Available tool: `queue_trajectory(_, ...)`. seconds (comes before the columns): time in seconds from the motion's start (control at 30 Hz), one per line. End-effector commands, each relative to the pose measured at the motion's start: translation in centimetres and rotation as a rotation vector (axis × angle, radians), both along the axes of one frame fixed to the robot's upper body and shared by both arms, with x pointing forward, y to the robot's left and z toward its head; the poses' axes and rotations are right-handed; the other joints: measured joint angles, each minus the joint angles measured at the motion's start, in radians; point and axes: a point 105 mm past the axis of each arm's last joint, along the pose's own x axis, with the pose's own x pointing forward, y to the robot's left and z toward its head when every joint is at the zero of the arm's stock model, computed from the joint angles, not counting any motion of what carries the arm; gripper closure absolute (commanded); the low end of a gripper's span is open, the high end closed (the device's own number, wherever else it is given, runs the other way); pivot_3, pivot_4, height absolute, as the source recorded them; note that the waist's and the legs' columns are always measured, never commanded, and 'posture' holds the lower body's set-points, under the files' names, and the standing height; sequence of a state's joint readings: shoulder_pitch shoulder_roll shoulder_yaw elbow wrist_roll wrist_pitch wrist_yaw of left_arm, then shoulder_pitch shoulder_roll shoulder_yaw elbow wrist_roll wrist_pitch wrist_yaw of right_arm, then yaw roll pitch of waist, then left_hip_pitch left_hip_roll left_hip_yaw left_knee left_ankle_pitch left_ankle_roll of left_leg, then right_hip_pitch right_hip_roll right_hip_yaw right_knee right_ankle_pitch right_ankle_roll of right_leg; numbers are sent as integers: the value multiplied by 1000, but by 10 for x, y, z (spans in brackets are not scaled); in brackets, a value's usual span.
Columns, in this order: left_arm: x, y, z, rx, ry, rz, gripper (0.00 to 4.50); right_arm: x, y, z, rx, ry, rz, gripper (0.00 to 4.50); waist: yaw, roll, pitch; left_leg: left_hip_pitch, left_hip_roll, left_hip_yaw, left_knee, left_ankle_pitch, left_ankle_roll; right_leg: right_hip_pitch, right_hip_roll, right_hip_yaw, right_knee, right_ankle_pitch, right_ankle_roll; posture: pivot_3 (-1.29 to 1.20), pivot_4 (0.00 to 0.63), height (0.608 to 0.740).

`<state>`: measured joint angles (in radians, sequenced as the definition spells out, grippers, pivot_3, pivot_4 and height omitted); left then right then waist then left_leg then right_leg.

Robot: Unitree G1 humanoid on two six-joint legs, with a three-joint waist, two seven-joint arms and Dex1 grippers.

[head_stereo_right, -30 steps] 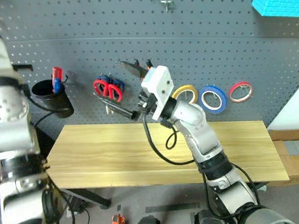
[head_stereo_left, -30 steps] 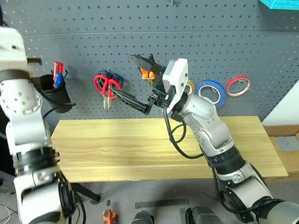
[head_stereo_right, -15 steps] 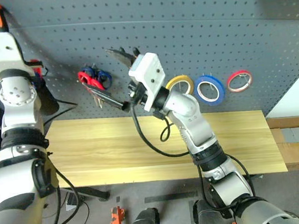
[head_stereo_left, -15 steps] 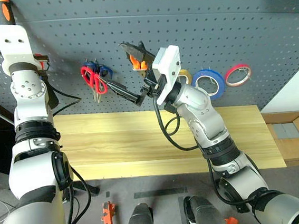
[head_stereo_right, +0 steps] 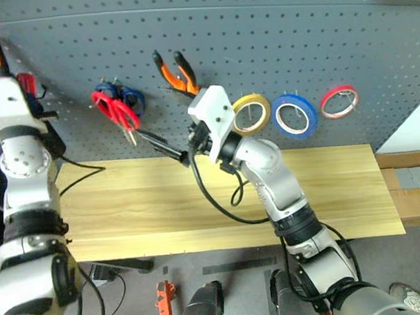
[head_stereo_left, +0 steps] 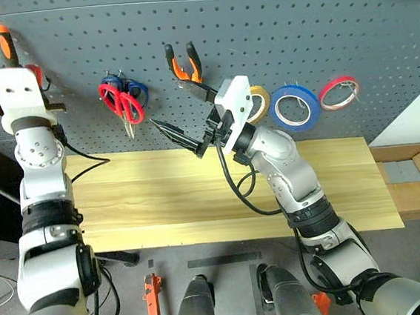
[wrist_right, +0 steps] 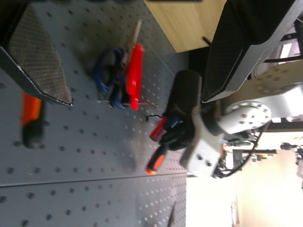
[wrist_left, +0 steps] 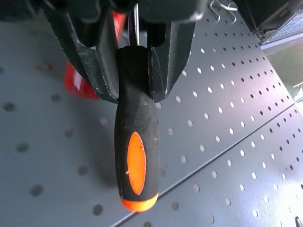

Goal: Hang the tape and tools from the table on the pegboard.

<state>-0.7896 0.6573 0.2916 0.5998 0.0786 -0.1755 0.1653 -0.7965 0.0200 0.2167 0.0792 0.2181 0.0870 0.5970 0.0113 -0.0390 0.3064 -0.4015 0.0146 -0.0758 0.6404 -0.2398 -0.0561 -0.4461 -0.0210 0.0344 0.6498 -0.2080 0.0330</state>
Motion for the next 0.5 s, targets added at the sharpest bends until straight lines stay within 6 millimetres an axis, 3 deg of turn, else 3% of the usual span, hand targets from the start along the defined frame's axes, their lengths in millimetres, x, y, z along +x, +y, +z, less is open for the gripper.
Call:
queue_trajectory(0.03,-15,6,0,-39,-14,29,4008,-8,-2,15,31,-55,13,0,-2,0,0,0,0,0,-1,0,0,0,0,0,0,0,0,170,324,740)
queue_trajectory(0.17,-24,8,-5,-63,-3,53,4008,-7,-4,11,19,-50,8,0,-4,0,0,0,0,0,-1,0,0,0,0,0,-2,0,0,174,323,740)
queue_trajectory(0.5,-25,10,-1,-82,0,63,634,-6,-6,6,1,-46,8,0,1,0,1,0,1,0,-1,0,0,0,0,-1,-1,0,0,170,325,740)
